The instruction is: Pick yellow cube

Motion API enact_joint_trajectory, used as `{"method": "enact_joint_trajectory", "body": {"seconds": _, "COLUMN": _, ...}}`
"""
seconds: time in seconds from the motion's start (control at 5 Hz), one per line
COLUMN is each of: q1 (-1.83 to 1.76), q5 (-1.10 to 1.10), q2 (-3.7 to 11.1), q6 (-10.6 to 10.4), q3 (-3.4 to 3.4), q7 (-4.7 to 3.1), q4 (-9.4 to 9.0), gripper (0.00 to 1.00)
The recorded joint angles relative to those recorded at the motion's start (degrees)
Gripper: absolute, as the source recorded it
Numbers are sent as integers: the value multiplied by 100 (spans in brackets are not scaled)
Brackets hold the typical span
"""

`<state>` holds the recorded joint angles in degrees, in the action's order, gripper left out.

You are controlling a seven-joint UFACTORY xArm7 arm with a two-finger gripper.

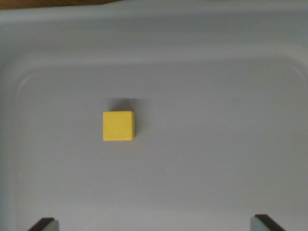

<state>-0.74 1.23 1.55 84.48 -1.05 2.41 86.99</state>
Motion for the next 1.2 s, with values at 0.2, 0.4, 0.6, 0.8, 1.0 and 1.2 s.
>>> {"method": "enact_joint_trajectory", "body": {"seconds": 0.2, "q1": 0, "q5": 0, "q2": 0, "q6": 0, "q3": 0, "q7": 0, "q4": 0, "gripper": 0}}
{"method": "enact_joint_trajectory", "body": {"seconds": 0.4, "q1": -19, "q5": 2, "q2": 140, "q6": -195, "q3": -11, "q7": 10, "q4": -79, "gripper": 0}}
{"method": "enact_joint_trajectory", "body": {"seconds": 0.6, "q1": -19, "q5": 2, "q2": 140, "q6": -195, "q3": -11, "q7": 10, "q4": -79, "gripper": 0}}
{"method": "enact_joint_trajectory", "body": {"seconds": 0.8, "q1": -39, "q5": 5, "q2": 295, "q6": -411, "q3": -24, "q7": 21, "q4": -166, "gripper": 0}}
{"method": "enact_joint_trajectory", "body": {"seconds": 1.0, "q1": -39, "q5": 5, "q2": 295, "q6": -411, "q3": -24, "q7": 21, "q4": -166, "gripper": 0}}
{"method": "enact_joint_trajectory", "body": {"seconds": 1.2, "q1": -61, "q5": 7, "q2": 456, "q6": -636, "q3": -37, "q7": 32, "q4": -258, "gripper": 0}}
